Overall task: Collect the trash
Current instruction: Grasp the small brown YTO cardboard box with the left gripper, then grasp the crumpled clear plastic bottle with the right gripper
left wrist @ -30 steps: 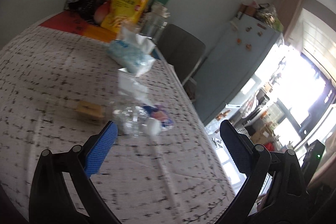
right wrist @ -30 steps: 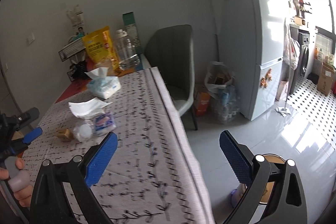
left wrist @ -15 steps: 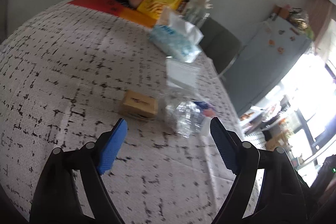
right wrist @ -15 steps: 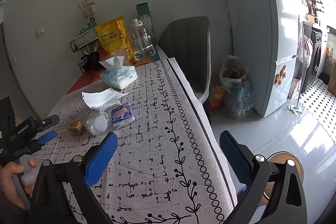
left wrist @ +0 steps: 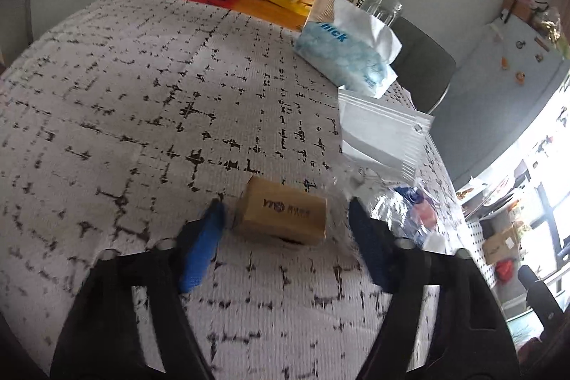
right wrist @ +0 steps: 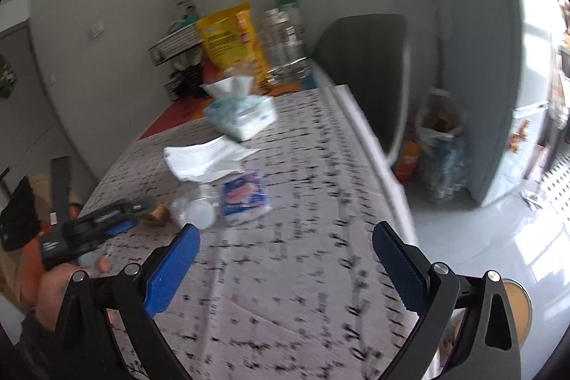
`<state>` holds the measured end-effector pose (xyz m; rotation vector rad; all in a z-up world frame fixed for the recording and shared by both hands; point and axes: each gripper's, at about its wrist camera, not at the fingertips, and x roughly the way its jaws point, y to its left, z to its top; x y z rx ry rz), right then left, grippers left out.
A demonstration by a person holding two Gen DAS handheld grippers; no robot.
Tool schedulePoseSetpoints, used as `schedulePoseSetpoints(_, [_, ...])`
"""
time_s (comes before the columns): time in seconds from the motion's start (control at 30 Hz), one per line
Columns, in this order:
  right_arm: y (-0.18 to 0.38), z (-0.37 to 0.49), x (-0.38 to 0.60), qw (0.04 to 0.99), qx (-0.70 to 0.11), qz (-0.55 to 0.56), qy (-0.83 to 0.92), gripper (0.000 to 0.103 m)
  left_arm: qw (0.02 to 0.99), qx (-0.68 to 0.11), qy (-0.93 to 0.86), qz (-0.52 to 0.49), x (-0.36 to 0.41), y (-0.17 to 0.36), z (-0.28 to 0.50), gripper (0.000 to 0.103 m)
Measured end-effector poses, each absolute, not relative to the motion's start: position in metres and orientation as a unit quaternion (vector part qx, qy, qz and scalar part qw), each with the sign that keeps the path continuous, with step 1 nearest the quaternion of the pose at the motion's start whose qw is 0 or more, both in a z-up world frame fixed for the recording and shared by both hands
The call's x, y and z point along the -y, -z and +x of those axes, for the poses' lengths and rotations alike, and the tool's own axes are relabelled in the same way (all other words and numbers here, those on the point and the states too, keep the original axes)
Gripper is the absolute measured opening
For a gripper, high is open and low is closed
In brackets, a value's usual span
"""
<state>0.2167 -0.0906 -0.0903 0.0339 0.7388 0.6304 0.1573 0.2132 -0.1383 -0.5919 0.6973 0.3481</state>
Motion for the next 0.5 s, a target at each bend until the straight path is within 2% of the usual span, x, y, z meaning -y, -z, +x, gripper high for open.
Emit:
schedulePoseSetpoints(0.33, [0.101, 0.234, 0.019, 0.86, -0.376, -0.041, -0.344, 0.083, 0.884, -0.314, -0.167, -0.303, -0.233, 0.126, 0.122, 0.052])
schedulePoseSetpoints(0.5, [0.116, 0.237, -0.016, 0.846, -0.39, -0.055, -0.359, 0.082, 0.881, -0.298, -0.193, -0.313, -0.257, 0.12, 0.088, 0.052])
